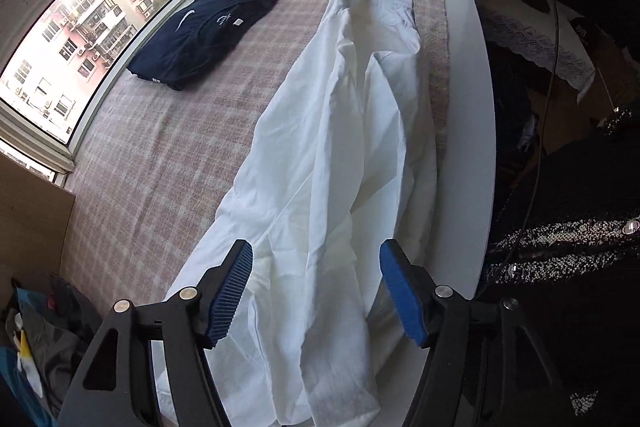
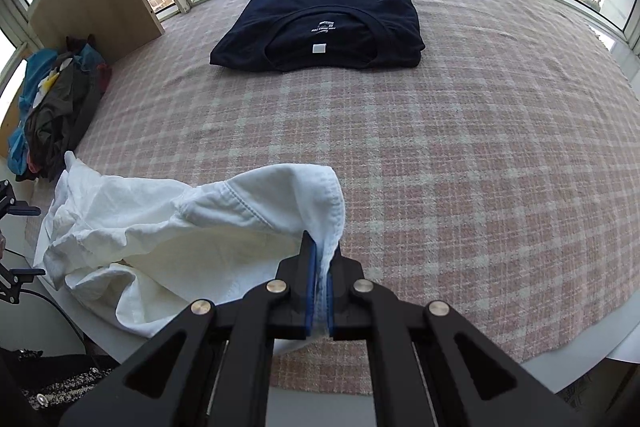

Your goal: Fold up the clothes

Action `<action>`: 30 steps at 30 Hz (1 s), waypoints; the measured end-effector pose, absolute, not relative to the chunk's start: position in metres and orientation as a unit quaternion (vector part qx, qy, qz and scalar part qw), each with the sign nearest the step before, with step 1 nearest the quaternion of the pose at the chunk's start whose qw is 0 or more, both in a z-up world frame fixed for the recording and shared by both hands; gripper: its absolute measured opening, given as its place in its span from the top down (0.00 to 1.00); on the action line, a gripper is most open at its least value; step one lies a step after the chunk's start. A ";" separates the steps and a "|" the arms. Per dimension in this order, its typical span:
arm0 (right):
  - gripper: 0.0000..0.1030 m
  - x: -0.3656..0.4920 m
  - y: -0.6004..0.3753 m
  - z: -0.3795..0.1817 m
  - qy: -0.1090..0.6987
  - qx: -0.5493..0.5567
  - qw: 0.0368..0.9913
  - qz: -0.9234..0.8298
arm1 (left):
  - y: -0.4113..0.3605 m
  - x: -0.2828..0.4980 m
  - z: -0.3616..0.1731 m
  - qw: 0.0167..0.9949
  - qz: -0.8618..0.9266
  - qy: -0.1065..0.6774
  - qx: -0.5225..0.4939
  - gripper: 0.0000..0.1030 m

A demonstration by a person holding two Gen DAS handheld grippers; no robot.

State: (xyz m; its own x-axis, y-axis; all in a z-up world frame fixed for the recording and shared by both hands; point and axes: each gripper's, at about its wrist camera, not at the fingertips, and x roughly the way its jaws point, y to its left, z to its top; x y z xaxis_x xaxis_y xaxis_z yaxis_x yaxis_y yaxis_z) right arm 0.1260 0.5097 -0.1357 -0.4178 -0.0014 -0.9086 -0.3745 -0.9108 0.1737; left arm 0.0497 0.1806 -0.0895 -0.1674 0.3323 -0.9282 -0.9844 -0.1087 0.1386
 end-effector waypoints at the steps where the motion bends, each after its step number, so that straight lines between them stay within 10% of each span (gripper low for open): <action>1: 0.96 0.126 0.508 -0.136 0.177 -0.528 0.113 0.823 | 0.184 0.049 -0.087 0.519 0.637 0.420 -0.386 0.38; 15: 0.96 0.127 0.512 -0.143 0.193 -0.529 0.109 0.819 | 0.229 0.091 -0.096 0.554 0.618 0.419 -0.367 0.35; 24: 0.97 0.127 0.512 -0.143 0.188 -0.532 0.102 0.819 | 0.229 0.076 -0.124 0.517 0.609 0.443 -0.407 0.60; 30: 0.96 0.126 0.512 -0.145 0.191 -0.534 0.103 0.817 | 0.214 0.072 -0.093 0.541 0.621 0.426 -0.374 0.33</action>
State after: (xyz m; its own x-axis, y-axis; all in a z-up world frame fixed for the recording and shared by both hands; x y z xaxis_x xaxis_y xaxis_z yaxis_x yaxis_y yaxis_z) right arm 0.1257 0.5123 -0.1453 -0.4087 -0.0346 -0.9120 -0.3725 -0.9059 0.2013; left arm 0.0716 0.2138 -0.0928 -0.1350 0.3541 -0.9254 -0.9908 -0.0508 0.1251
